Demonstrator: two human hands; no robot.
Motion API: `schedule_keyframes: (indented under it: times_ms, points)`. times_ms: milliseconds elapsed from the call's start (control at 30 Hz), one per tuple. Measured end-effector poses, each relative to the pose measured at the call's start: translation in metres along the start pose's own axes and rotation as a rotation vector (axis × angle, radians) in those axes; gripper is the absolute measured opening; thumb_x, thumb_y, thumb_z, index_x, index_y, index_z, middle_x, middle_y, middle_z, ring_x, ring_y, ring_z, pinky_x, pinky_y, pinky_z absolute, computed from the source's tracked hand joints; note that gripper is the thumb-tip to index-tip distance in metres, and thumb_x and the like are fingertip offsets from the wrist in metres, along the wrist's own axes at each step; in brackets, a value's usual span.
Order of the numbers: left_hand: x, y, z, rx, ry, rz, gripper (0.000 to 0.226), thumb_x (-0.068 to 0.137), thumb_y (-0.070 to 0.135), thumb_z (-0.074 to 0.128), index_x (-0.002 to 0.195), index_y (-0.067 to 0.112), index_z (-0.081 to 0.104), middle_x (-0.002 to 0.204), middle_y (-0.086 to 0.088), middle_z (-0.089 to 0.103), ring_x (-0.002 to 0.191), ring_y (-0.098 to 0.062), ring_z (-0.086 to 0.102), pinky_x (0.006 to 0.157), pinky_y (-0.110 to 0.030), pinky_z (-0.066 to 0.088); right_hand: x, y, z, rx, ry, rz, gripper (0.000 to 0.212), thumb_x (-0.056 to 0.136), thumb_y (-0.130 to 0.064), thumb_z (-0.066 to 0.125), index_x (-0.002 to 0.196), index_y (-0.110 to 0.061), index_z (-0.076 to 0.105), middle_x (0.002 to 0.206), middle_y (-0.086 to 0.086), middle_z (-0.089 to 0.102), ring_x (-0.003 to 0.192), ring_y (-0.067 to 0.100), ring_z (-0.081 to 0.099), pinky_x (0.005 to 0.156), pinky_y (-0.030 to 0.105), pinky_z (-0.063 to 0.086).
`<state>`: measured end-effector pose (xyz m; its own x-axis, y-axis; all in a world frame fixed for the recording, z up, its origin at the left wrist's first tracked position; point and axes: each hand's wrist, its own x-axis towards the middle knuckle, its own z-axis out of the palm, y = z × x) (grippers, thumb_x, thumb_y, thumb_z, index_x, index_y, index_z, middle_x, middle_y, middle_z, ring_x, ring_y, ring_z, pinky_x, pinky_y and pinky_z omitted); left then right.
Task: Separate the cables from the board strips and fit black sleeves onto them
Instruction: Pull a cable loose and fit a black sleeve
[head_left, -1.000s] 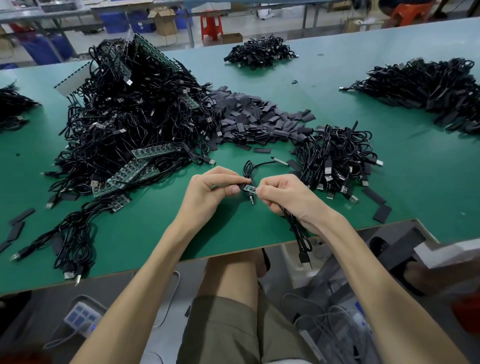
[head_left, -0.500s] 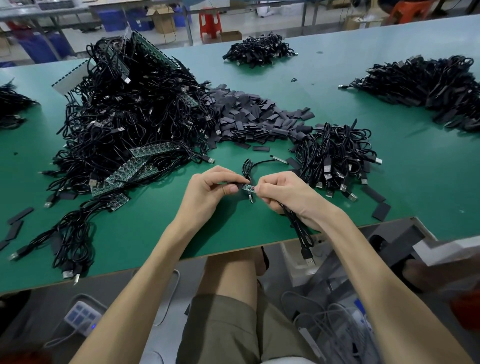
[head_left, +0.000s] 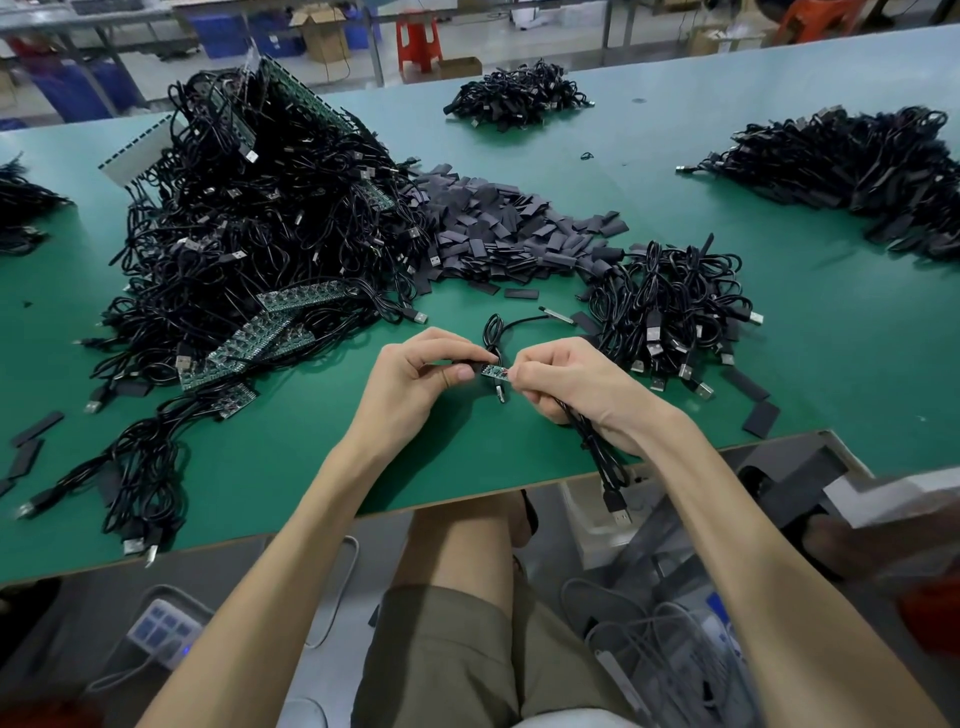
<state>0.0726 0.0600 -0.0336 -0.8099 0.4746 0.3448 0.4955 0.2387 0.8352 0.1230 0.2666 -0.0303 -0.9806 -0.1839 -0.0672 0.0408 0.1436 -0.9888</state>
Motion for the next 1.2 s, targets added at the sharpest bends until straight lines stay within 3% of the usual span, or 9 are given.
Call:
schedule_keyframes:
  times_ms: [167, 467, 633, 733, 933, 1067, 1200]
  points:
    - [0.001, 0.001, 0.0, 0.018, -0.022, 0.0, 0.023, 0.087, -0.007, 0.071, 0.103, 0.007, 0.079, 0.101, -0.008, 0.072, 0.096, -0.013, 0.066, 0.089, -0.021, 0.047, -0.001, -0.002, 0.0, -0.016, -0.014, 0.005, 0.031, 0.089, -0.024, 0.062, 0.059, -0.02, 0.054, 0.052, 0.0, 0.038, 0.046, 0.013, 0.028, 0.048, 0.026, 0.022]
    - [0.0, 0.001, 0.002, -0.056, -0.078, 0.005, 0.025, 0.085, -0.003, 0.074, 0.103, 0.012, 0.078, 0.098, -0.004, 0.073, 0.092, -0.01, 0.067, 0.086, -0.02, 0.047, 0.0, -0.001, 0.006, -0.127, 0.036, 0.009, 0.036, 0.095, -0.018, 0.062, 0.059, -0.021, 0.058, 0.052, -0.004, 0.045, 0.048, 0.011, 0.033, 0.046, 0.018, 0.026]
    - [0.0, 0.0, 0.001, -0.052, -0.027, -0.001, 0.029, 0.084, -0.003, 0.074, 0.101, 0.02, 0.077, 0.091, -0.005, 0.072, 0.084, -0.008, 0.065, 0.082, -0.019, 0.047, -0.002, -0.003, 0.007, -0.153, 0.032, -0.01, 0.034, 0.101, -0.031, 0.061, 0.068, -0.022, 0.067, 0.054, -0.009, 0.051, 0.051, 0.008, 0.036, 0.048, 0.02, 0.028]
    - [-0.001, 0.0, 0.001, -0.048, 0.011, -0.005, 0.029, 0.085, -0.003, 0.074, 0.102, 0.02, 0.076, 0.091, -0.002, 0.073, 0.083, -0.001, 0.065, 0.081, -0.014, 0.045, -0.004, -0.005, 0.01, -0.123, 0.032, -0.002, 0.044, 0.106, -0.043, 0.053, 0.071, -0.025, 0.071, 0.062, -0.007, 0.057, 0.053, 0.005, 0.04, 0.05, 0.018, 0.031]
    - [-0.002, 0.002, 0.001, -0.053, -0.002, 0.012, 0.028, 0.083, -0.005, 0.074, 0.102, 0.016, 0.077, 0.093, -0.004, 0.075, 0.086, -0.004, 0.068, 0.083, -0.016, 0.047, -0.001, -0.004, 0.01, -0.173, 0.072, 0.015, 0.045, 0.107, -0.03, 0.052, 0.087, 0.006, 0.07, 0.054, -0.015, 0.058, 0.052, 0.001, 0.042, 0.05, 0.013, 0.034]
    - [-0.002, 0.002, 0.001, -0.075, -0.01, 0.018, 0.029, 0.083, -0.006, 0.074, 0.101, 0.017, 0.077, 0.095, -0.005, 0.076, 0.089, -0.01, 0.07, 0.085, -0.021, 0.05, -0.002, -0.009, 0.008, -0.153, 0.035, 0.036, 0.037, 0.106, -0.033, 0.056, 0.079, -0.013, 0.073, 0.051, -0.011, 0.051, 0.052, 0.01, 0.037, 0.05, 0.022, 0.029]
    - [-0.002, 0.001, 0.003, -0.077, -0.003, -0.01, 0.029, 0.085, -0.009, 0.071, 0.1, 0.015, 0.078, 0.094, -0.002, 0.078, 0.087, -0.01, 0.072, 0.083, -0.022, 0.053, -0.003, -0.01, 0.007, -0.156, 0.016, 0.04, 0.034, 0.105, -0.027, 0.056, 0.077, -0.015, 0.072, 0.05, -0.009, 0.05, 0.049, 0.01, 0.036, 0.05, 0.022, 0.03]
